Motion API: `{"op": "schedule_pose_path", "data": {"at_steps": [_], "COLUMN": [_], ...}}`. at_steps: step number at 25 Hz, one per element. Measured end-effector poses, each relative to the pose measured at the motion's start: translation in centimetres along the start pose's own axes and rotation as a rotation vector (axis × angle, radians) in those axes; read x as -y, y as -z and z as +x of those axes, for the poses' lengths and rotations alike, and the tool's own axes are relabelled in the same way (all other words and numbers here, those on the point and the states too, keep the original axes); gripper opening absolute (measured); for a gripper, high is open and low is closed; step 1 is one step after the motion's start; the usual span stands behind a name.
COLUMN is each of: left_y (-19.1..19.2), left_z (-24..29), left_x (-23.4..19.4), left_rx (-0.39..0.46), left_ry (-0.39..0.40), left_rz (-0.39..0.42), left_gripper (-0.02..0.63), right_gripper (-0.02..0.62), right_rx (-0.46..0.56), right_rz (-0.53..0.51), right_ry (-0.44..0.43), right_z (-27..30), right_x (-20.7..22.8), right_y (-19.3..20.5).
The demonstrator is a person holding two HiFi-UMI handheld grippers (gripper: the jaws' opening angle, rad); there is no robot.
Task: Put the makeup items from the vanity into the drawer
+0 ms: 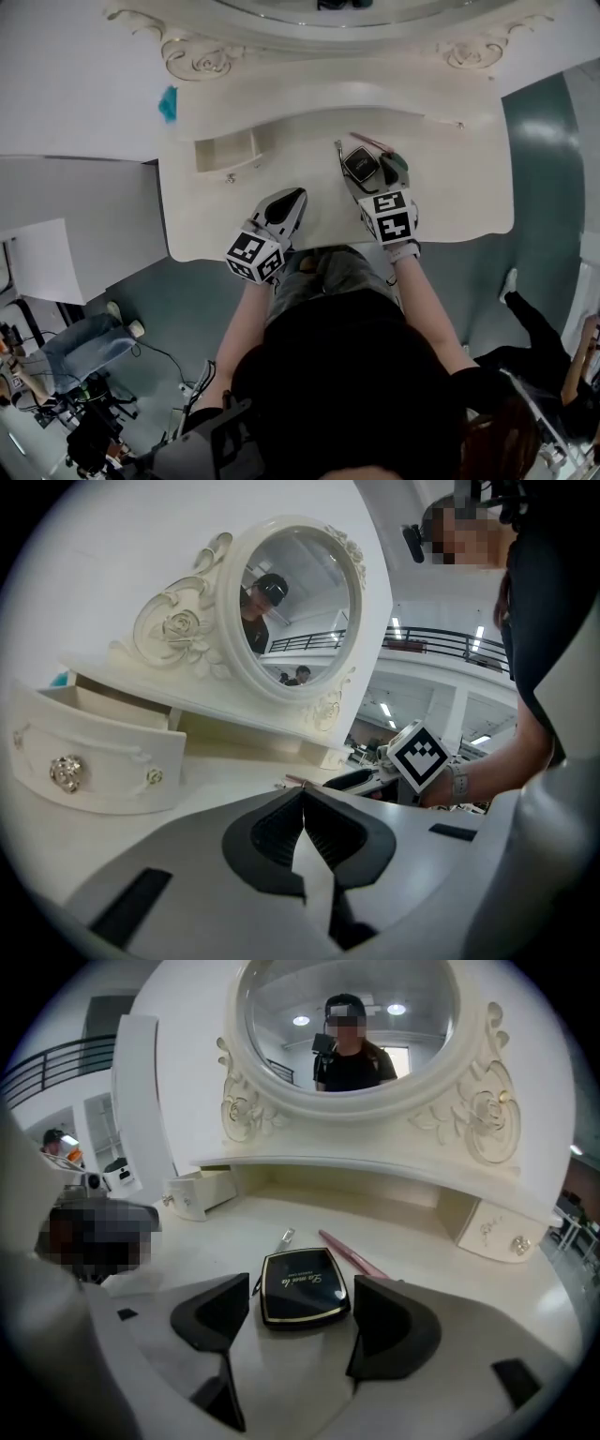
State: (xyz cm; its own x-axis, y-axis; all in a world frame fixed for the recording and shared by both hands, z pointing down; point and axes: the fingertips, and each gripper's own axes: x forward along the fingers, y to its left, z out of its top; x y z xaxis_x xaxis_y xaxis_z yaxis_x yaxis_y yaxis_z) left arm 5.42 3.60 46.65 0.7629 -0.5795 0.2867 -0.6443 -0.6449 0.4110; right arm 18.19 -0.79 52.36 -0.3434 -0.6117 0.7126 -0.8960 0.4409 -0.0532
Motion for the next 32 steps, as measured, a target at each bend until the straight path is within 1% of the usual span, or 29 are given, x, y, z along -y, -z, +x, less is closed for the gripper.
{"op": "schedule_pose_path", "data": {"at_steps": [3, 6, 9, 11, 13, 14, 17, 20, 22, 24, 29, 32], "left_y": [0.0, 0.1, 0.3, 0.3, 0.2, 0.2, -0.1, -0.4, -0.3, -0.3, -0.8, -1.4], "left_z": [0.1, 0.0, -0.1, -0.1, -0.2, -0.3, -0.9, -1.6, -2.0, -2.5, -4.6, -6.1], "left_x": [0.0, -0.1, -0.2, -0.3, -0.5, -0.6, -1.1, -2.0, -2.3, -2.7, -4.2, -5.6], "left_rx": [-0.006, -0.006, -0.006, -0.006, -0.004, -0.001, 0.013, 0.027, 0.030, 0.033, 0.040, 0.052], "left_ry": [-0.006, -0.020, -0.029, -0.033, -0.040, -0.044, -0.062, -0.073, -0.074, -0.072, -0.084, -0.097], "left_rz": [-0.002, -0.008, -0.017, -0.021, -0.024, -0.027, -0.039, -0.045, -0.049, -0.048, -0.024, -0.024], "left_gripper": [0.014, 0.014, 0.014, 0.014, 0.014, 0.014, 0.014, 0.014, 0.014, 0.014, 0.012, 0.012], "right_gripper": [0.333, 0.333, 0.333, 0.331, 0.330, 0.330, 0.328, 0.328, 0.328, 0.328, 0.330, 0.328], "right_rx": [-0.074, -0.134, -0.190, -0.230, -0.248, -0.250, -0.225, -0.161, -0.128, -0.102, -0.044, -0.027], "right_rz": [-0.078, -0.149, -0.195, -0.249, -0.288, -0.286, -0.210, -0.107, -0.070, -0.066, -0.103, -0.128], "right_ry": [-0.095, -0.163, -0.205, -0.218, -0.231, -0.234, -0.246, -0.276, -0.305, -0.338, -0.432, -0.484], "right_z": [0.6, 0.9, 1.5, 1.7, 1.8, 1.8, 1.3, 0.7, 0.3, -0.1, 0.2, 1.0], "right_x": [-0.5, -0.5, -0.6, -0.8, -1.0, -1.0, -1.2, -1.8, -2.8, -4.3, -9.6, -12.8], "right_y": [0.2, 0.2, 0.4, 0.6, 0.6, 0.6, 0.3, -1.0, -2.1, -3.4, -7.6, -9.8]}}
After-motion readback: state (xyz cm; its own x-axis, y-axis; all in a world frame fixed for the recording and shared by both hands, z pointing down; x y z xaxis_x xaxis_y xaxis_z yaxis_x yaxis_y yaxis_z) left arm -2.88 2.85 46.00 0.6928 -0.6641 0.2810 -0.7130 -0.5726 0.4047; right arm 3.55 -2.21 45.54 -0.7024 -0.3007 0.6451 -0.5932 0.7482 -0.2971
